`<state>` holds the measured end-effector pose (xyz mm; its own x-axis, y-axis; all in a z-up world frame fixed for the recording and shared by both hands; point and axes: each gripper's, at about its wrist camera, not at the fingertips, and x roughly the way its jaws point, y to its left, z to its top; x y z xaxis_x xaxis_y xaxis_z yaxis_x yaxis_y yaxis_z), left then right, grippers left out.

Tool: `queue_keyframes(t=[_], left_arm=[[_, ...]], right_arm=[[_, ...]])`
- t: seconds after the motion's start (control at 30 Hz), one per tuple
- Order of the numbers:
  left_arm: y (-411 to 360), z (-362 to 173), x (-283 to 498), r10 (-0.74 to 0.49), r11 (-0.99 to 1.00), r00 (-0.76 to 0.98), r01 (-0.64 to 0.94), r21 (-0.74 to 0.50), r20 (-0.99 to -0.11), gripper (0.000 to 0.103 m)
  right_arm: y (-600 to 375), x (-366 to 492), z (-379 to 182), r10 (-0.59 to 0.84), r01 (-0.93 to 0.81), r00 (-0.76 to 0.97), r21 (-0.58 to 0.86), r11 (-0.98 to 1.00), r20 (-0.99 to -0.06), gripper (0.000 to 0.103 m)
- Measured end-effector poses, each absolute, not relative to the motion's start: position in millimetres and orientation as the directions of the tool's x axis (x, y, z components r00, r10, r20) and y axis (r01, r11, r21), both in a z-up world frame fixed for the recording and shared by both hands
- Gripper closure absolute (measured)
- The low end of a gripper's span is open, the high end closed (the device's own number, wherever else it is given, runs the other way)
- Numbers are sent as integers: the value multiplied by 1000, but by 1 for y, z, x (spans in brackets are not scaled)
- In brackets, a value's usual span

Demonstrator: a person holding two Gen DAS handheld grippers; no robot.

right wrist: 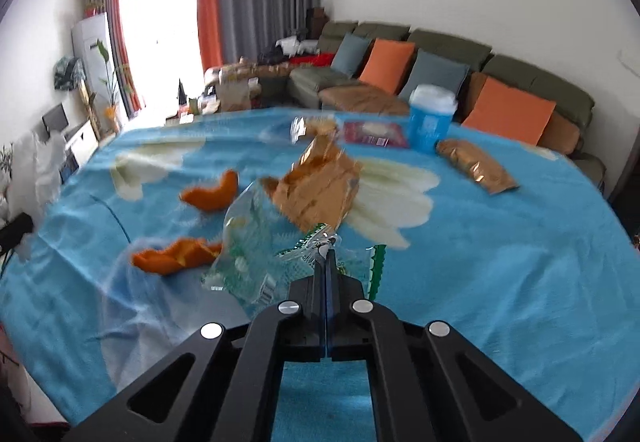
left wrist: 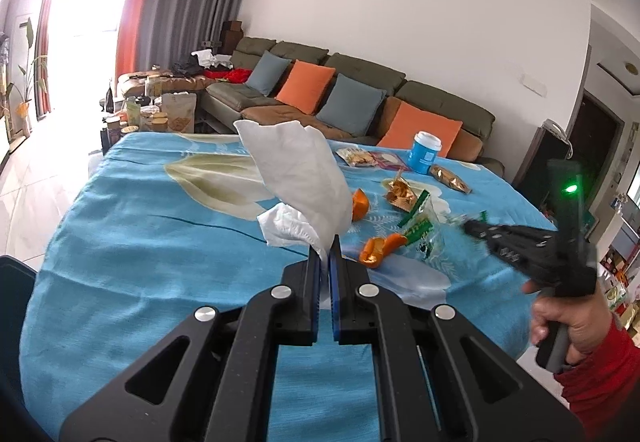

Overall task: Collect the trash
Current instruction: 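Carry the tissue and plastic wrapper to the teal bin and release both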

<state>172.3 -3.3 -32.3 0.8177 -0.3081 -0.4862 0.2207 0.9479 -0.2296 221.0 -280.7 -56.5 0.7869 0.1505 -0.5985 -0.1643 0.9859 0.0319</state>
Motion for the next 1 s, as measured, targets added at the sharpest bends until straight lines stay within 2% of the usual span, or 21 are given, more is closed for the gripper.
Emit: queue_keyframes(t=[0.2,0.4,0.5,0.7,1.0], left_arm=[[17,-19,160,-266,958,850,182,-221,-455,99],[57,-6,136,-169,975,890,86,-207,-423,99],[83,-3,122,-101,979,902,17,-201,-420,99],[151,-10,88,73,971,890,-167,-173,-450,99],[238,-44,49,261,907,800,-394,-146,-541,99]], right_arm=[[-255,191,1,261,-268,844,54,962,-467,103],[-185,187,16,459,-474,774,82,877,-436,103],[-133,191,15,576,-598,684,107,794,-448,103],[-42,196,13,712,-761,499,141,633,-494,103],[91,200,1,768,-878,247,199,435,-590,103]])
